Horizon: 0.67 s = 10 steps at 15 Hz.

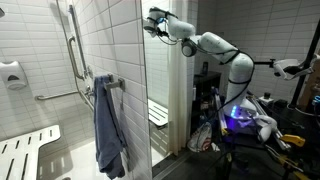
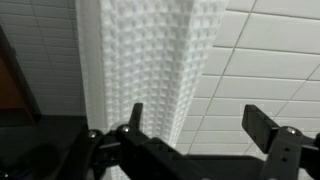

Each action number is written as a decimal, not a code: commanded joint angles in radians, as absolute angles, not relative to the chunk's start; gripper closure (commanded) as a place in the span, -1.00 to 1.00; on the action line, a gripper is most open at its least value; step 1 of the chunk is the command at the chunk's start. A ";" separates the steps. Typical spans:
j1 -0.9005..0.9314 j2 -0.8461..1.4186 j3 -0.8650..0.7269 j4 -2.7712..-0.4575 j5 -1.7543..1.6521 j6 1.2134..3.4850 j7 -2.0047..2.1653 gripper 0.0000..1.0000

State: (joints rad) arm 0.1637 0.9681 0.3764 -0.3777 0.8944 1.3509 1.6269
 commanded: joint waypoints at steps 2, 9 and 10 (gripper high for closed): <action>0.162 0.962 0.371 -0.387 0.900 1.350 1.624 -1.00; 0.148 0.964 0.370 -0.380 0.911 1.353 1.664 -1.00; 0.140 0.963 0.378 -0.384 0.923 1.353 1.686 -1.00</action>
State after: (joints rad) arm 0.1561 0.9684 0.3707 -0.3790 0.8944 1.3506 1.6309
